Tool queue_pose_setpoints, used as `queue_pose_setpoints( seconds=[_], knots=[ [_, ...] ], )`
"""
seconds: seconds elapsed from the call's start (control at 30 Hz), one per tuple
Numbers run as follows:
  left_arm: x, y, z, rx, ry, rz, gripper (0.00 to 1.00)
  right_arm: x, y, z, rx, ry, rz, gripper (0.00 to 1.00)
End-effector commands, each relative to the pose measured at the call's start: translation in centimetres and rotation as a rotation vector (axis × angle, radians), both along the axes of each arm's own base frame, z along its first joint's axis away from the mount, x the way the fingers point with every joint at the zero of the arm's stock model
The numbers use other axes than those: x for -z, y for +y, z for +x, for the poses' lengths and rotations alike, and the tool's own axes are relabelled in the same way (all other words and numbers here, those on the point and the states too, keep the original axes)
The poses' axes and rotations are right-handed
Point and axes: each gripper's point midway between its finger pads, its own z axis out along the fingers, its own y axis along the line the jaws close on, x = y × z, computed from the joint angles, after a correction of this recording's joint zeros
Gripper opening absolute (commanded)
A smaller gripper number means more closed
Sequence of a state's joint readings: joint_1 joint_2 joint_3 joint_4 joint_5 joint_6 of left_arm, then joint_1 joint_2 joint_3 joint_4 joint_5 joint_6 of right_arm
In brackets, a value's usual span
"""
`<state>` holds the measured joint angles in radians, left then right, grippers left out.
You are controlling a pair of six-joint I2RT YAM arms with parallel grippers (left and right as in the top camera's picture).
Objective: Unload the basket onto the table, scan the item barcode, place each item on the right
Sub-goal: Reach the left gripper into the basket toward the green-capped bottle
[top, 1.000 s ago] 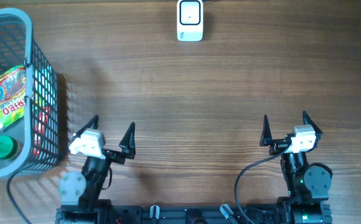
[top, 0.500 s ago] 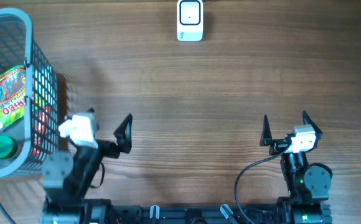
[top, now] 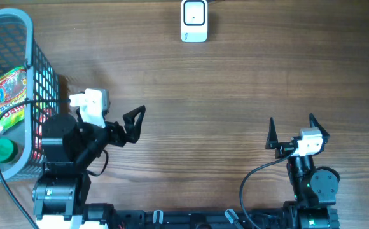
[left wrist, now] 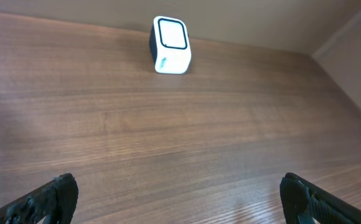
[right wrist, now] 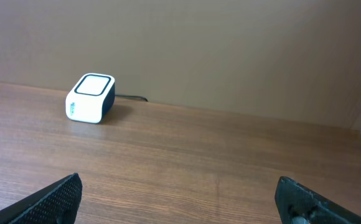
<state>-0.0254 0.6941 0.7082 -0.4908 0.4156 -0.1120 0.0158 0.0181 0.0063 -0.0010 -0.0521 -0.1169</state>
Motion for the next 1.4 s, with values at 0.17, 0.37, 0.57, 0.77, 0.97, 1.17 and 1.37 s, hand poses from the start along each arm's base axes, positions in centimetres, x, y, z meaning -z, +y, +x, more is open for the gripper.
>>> queue_pose_setpoints(
  seconds=[0.17,0.37,0.57,0.77,0.97,1.17,1.37],
  knots=[
    [-0.9,-0.5,-0.2,0.026,-0.016,-0.020,1.00,-0.2,0.0,0.0,0.002,-0.008,0.012,1.00],
    [-1.0,-0.5,-0.2,0.026,-0.017,-0.020,1.00,-0.2,0.0,0.0,0.002,-0.008,0.012,1.00],
    [-2.4,-0.5,-0.1,0.026,-0.048,-0.021,1.00,-0.2,0.0,0.0,0.002,-0.008,0.012,1.00],
    [-4.9,-0.5,0.2,0.026,-0.096,-0.022,1.00,-0.2,0.0,0.0,0.002,-0.008,0.012,1.00],
    [-6.2,-0.2,2.1,0.005,-0.057,-0.013,1.00,-0.2,0.0,0.0,0.002,-0.008,0.012,1.00],
    [-8.2,0.6,4.9,-0.046,0.010,0.016,1.00,-0.2,0.0,0.0,0.002,-0.008,0.012,1.00],
    [-12.3,2.0,6.9,-0.130,-0.027,-0.003,1.00,-0.2,0.0,0.0,0.002,-0.007,0.012,1.00]
  ],
)
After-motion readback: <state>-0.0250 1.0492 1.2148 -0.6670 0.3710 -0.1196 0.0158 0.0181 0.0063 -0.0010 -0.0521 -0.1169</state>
